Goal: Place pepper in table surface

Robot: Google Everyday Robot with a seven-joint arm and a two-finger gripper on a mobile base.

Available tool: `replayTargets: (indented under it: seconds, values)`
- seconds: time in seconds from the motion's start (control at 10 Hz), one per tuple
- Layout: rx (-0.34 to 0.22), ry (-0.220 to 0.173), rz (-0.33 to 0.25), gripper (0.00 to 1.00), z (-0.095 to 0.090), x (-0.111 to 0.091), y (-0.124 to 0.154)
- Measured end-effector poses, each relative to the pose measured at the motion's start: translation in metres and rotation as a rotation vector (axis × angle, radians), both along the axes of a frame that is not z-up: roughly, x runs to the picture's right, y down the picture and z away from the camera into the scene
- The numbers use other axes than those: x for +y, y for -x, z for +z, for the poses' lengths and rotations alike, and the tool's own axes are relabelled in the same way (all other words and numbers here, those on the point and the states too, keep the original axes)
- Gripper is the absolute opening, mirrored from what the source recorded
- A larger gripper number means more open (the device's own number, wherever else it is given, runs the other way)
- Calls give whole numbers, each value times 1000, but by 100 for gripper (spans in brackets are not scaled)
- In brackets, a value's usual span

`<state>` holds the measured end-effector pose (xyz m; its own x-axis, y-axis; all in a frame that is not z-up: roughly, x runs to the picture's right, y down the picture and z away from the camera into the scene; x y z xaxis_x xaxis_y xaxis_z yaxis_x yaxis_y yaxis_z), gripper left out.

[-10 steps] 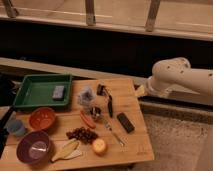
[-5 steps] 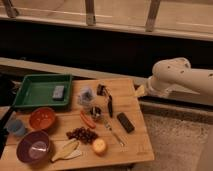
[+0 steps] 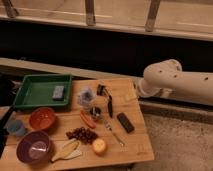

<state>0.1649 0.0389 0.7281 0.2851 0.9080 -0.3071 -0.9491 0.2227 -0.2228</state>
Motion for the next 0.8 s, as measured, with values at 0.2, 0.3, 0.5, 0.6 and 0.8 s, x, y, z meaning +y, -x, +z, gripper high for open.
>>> replayTargets:
  seconds: [0.2,0.3,0.5,0.6,0.8]
  values:
    - [-72,5,-104,80,-15,10,53]
    - [-98,6,-166,80,-23,17,75]
    - [-156,13,-284,80,-36,33,125]
    - [-179,18,-335,80,-40,41,149]
    - [-213,18,-437,80,-42,57,195]
